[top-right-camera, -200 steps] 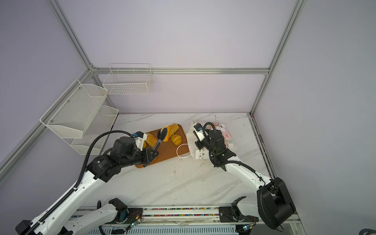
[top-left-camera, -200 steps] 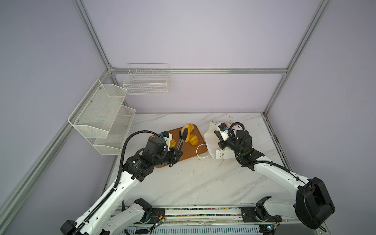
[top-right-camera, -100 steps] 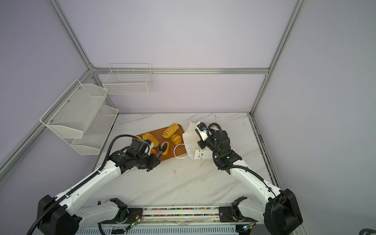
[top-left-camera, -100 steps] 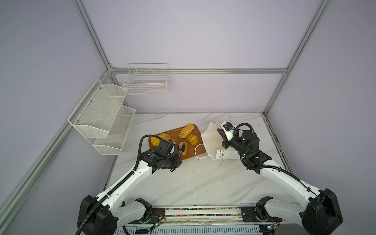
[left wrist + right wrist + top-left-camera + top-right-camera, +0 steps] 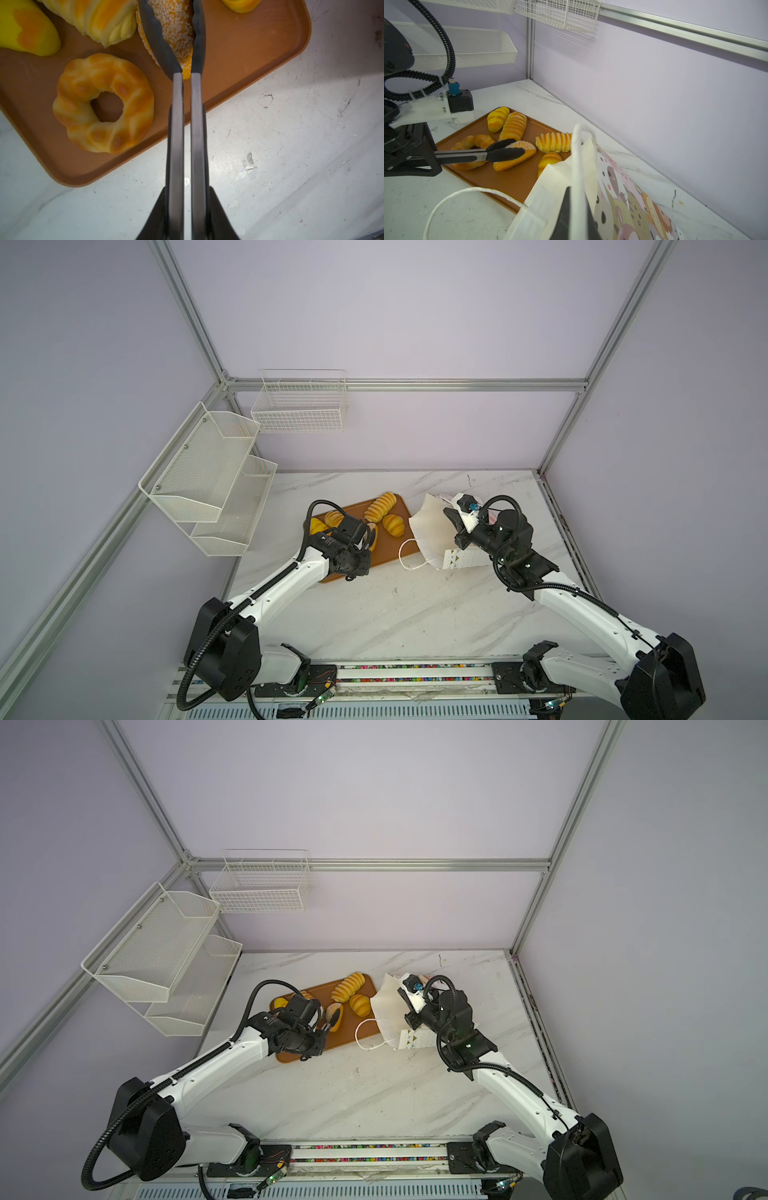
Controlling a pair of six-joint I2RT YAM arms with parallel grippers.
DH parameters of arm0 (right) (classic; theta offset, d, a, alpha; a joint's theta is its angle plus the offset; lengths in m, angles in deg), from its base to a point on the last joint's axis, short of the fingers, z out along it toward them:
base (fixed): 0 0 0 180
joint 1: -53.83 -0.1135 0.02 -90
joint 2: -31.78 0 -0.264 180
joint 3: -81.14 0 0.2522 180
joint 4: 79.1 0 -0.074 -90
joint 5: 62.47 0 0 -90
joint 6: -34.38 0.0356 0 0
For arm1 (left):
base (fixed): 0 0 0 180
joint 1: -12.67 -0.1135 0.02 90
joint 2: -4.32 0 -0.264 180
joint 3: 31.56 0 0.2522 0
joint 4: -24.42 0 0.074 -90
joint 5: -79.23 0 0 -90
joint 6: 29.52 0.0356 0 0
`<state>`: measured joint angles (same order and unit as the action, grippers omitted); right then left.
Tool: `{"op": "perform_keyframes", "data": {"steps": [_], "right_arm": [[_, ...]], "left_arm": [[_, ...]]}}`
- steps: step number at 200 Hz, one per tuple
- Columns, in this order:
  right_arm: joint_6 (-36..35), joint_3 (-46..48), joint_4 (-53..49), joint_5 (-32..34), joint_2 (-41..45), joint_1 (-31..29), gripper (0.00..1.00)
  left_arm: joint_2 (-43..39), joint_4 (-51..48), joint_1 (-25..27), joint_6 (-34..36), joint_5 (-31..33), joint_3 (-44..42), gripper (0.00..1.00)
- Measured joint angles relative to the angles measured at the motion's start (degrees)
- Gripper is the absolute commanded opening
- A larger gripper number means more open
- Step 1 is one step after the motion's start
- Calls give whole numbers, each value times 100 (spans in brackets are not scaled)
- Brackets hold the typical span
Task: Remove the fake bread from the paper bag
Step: 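Lower the sesame bun onto the tray and open the left tongs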
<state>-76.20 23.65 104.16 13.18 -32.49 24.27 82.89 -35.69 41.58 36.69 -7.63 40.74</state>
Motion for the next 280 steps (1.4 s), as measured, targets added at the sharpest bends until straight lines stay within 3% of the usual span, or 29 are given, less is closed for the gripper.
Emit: {"op": "perform_keyframes", "data": {"steps": [47,101,144,280], "right_arm": [[-26,50,2,-13,-2,0,0],[-26,50,2,-68,-15,0,0],[-26,50,2,-79,-15,0,0],[-33,48,-4,-114,-15,0,0]], "left_arm": [[138,-162,2,264,367,105,2],[138,-260,4,372,459,125,31],[214,-544,-9,319,455,127,40],[90,-828,-28,229,367,372,48]]}}
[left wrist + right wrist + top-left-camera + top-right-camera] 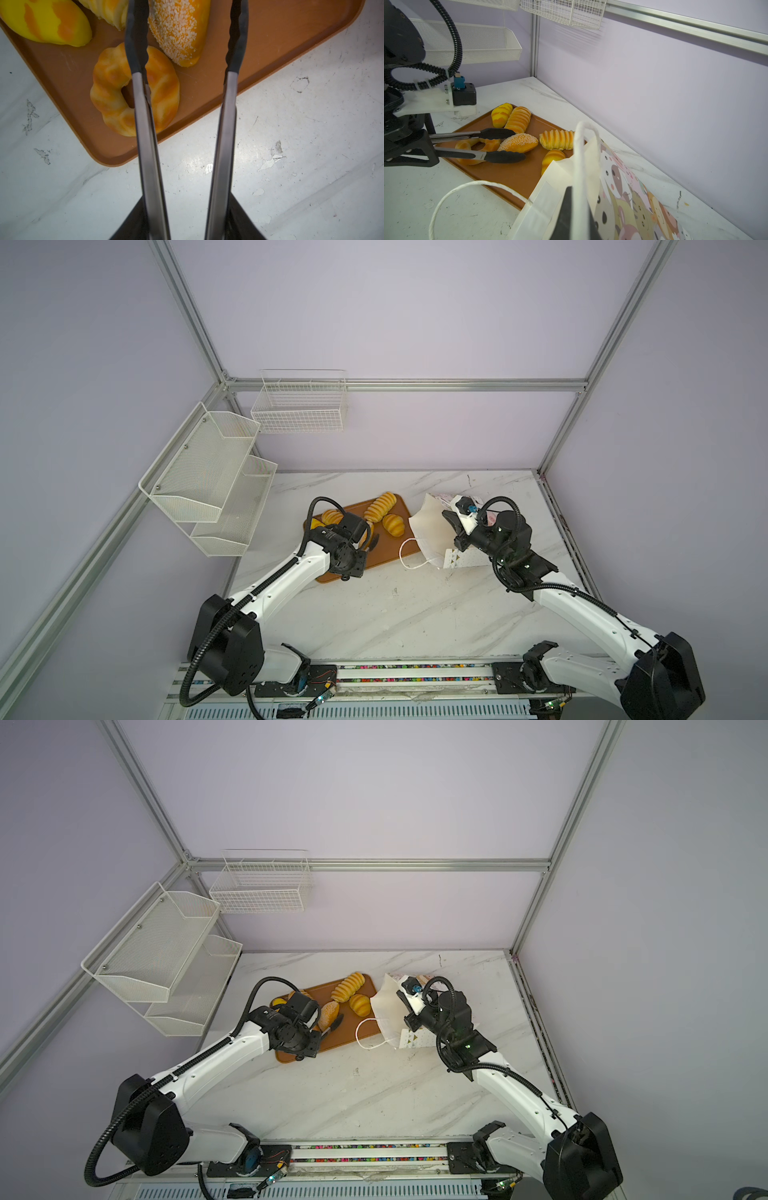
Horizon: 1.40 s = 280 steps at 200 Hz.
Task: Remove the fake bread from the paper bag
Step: 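Lower the sesame bun onto the tray and open the left tongs, then move the open left tongs back to the paper bag mouth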
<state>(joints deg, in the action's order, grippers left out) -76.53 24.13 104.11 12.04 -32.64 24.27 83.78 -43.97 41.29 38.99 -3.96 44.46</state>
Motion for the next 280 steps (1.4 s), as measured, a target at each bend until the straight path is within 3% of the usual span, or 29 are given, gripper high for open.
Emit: {"op": "perform_keyframes", "data": {"steps": [101,149,227,280], "right_arm": [[-44,0,-20,-57,15,0,0],[-382,26,-151,-201,468,0,0],[-566,310,-195,-400,916,0,0],[-581,339,-247,-396,1095,0,0]], "left_arm": [[-264,-275,-7,-39,52,197,47],[-739,-466,-11,13,13,669,31],[-1139,-334,74,186,-1491,1261,27],[-1528,-15,918,332,-1838,1261,25]]}}
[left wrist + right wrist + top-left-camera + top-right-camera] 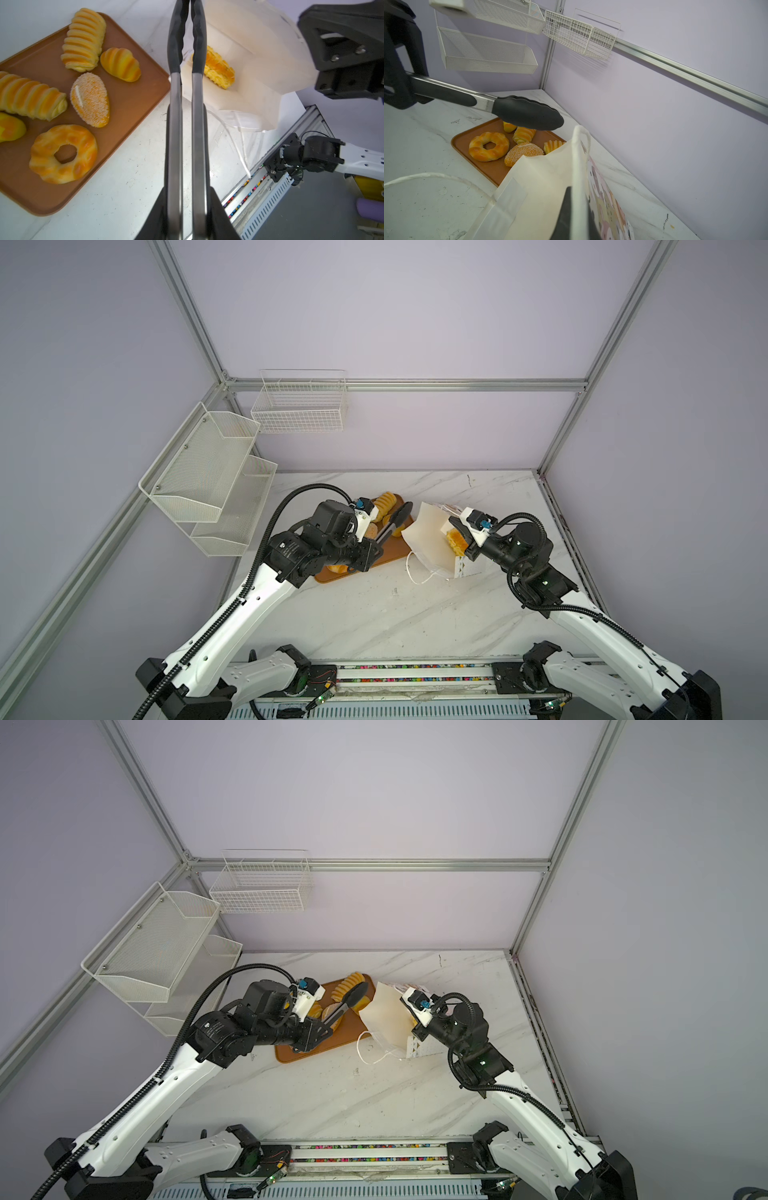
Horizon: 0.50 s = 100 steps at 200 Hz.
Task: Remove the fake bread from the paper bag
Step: 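Move the open left tongs back to the paper bag mouth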
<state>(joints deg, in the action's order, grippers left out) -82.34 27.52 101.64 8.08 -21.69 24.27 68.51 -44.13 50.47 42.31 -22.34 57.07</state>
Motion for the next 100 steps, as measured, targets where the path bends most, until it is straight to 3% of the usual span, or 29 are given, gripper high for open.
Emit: {"op": "perform_keyframes", "data": {"steps": [40,100], "right_arm": [[-9,0,-33,15,122,0,0],[-125,0,-90,-227,387,2,0]], "left_arm": [[162,321,885,94,57,0,25],[944,566,1497,57,326,0,25]]}}
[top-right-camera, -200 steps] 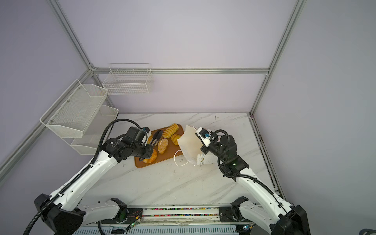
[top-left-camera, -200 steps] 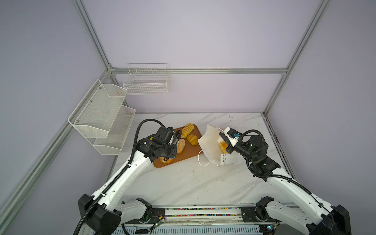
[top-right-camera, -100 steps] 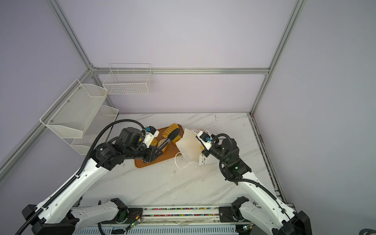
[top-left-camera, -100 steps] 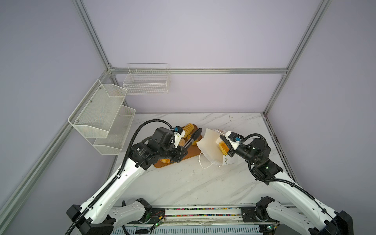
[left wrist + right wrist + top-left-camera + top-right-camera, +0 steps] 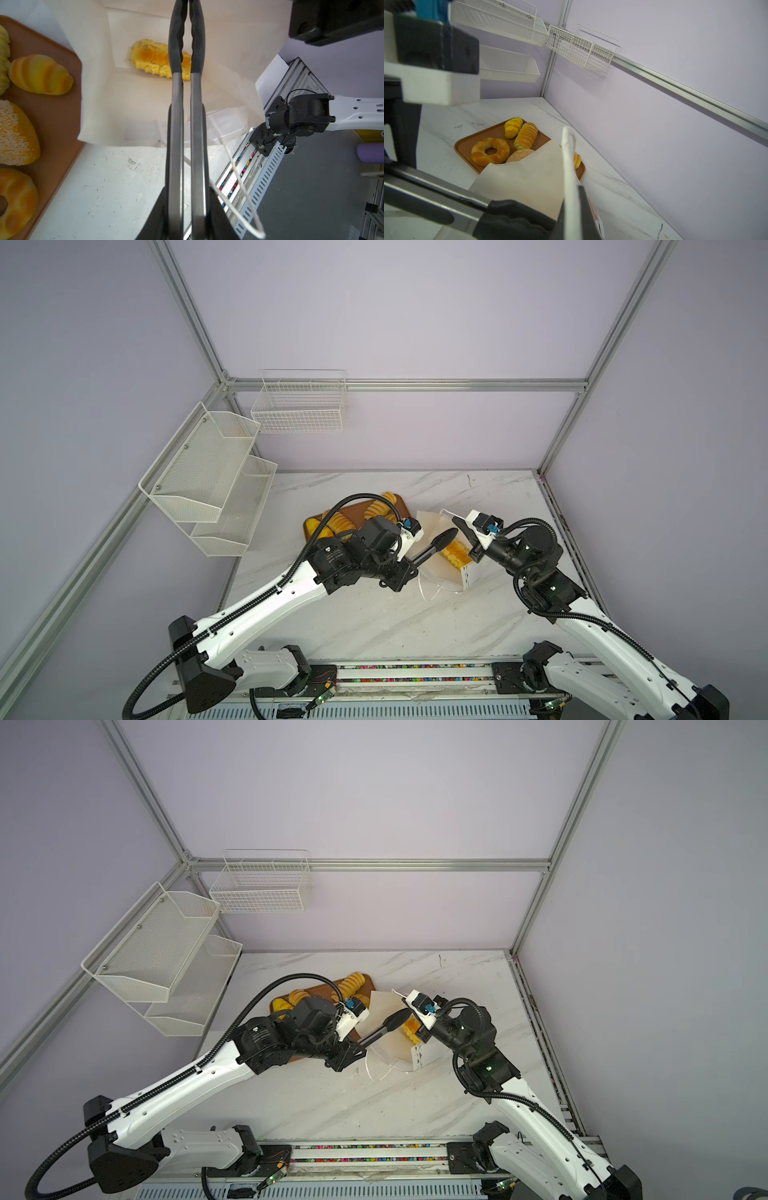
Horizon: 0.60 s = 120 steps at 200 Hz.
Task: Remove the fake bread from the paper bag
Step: 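Move the open left tongs back to the paper bag mouth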
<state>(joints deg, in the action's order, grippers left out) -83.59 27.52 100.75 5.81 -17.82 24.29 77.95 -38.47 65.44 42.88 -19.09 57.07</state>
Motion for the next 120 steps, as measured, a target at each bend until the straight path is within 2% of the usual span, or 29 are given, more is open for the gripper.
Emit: {"op": "perform_keyframes", "data": {"steps": [48,120], "right_arm": [[-96,168,-162,-181,273,0,0],[-330,468,-229,-11,741,0,0]], "left_arm": [[118,205,136,-83,46,-2,26],[264,234,184,-302,81,-2,28]]}}
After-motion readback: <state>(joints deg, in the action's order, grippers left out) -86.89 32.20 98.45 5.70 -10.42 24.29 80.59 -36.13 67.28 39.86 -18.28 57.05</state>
